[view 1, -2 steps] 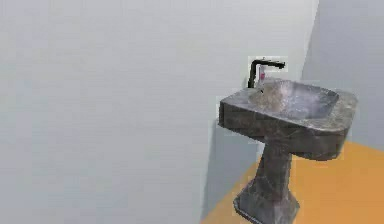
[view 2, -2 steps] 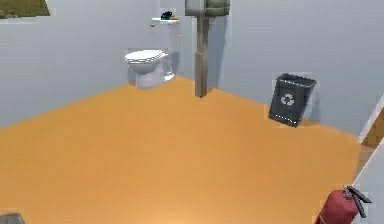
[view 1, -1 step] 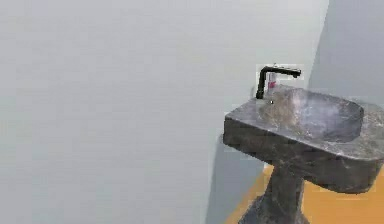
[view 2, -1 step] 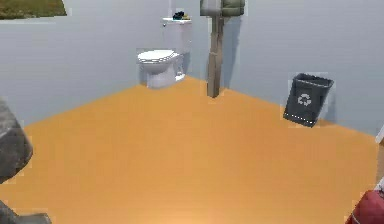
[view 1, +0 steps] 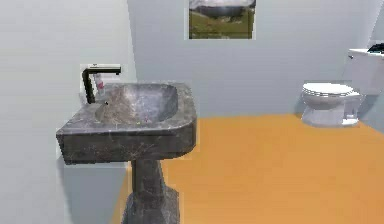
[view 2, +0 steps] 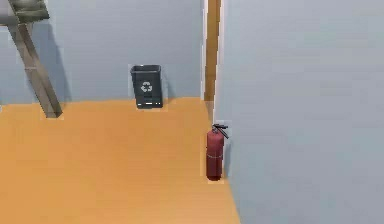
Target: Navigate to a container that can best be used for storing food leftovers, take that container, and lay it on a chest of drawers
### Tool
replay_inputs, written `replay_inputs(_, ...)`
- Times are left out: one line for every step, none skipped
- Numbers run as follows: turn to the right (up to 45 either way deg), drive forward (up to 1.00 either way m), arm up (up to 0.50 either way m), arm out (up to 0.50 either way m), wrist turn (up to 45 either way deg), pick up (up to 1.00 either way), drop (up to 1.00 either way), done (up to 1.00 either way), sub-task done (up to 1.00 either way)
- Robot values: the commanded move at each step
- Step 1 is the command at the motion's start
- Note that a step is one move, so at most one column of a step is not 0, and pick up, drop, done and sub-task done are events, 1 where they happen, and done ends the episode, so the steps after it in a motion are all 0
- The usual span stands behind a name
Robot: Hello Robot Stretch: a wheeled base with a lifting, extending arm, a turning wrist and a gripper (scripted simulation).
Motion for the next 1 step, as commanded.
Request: replay_inputs(15.0,0.00,0.00,0.00,0.0,0.00,0.00,0.00,0.00)
